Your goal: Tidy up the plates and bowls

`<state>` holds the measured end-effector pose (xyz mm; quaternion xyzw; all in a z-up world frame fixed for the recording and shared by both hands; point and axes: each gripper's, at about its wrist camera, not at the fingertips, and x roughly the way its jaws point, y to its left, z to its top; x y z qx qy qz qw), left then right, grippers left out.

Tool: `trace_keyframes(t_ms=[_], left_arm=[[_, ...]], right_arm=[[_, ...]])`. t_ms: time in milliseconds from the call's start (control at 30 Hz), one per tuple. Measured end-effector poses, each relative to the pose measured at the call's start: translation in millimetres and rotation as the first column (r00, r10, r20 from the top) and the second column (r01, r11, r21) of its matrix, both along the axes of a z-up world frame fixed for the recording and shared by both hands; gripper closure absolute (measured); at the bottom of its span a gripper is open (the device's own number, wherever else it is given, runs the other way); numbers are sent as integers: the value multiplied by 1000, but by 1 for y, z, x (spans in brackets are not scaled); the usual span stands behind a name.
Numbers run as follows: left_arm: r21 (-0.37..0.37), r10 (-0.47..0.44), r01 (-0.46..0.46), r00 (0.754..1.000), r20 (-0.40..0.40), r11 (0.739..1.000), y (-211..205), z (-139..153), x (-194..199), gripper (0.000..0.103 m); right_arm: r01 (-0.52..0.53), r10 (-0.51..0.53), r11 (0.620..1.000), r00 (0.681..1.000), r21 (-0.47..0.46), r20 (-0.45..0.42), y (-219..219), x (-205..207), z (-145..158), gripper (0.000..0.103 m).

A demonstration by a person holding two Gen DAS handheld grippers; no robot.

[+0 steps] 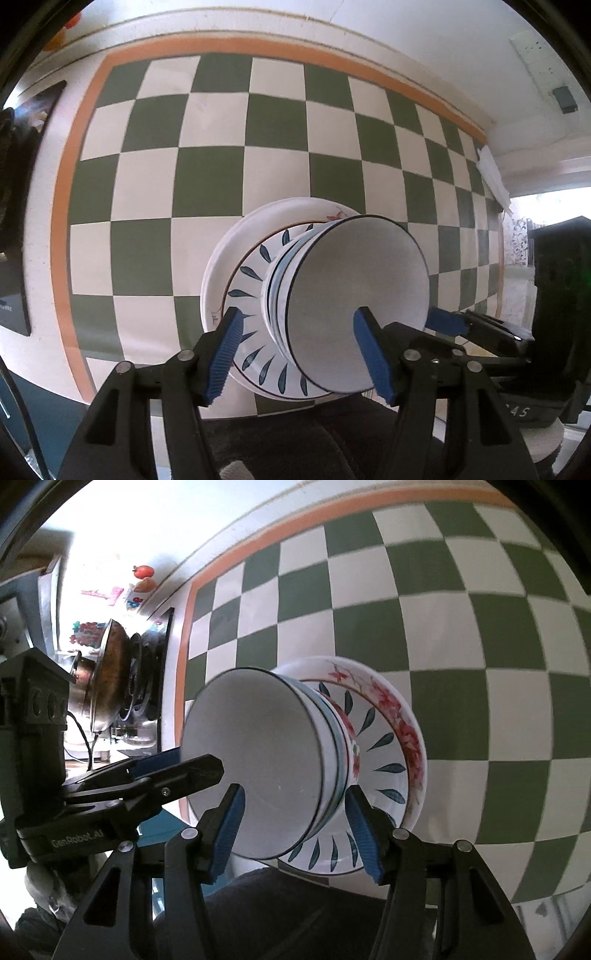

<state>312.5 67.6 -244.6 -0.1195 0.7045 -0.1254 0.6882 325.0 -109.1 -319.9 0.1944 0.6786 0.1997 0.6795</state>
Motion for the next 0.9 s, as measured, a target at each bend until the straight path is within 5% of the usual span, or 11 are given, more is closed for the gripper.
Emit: trace_keyframes(t_ms=[200, 500, 900], left_arm=[[84, -4, -6, 994, 112, 996, 7, 24, -9, 9], [143, -12, -27, 965, 263, 989, 12, 55, -21, 1], [103, 41, -110, 853, 520, 989, 8, 132, -61, 0]], right_arm=[[-4, 9, 998, 998, -67, 69, 1, -10, 28, 18], [65, -16, 967, 980, -244, 196, -2, -36, 67, 11], [211, -63, 931, 897, -299, 437, -17, -85, 140, 4]])
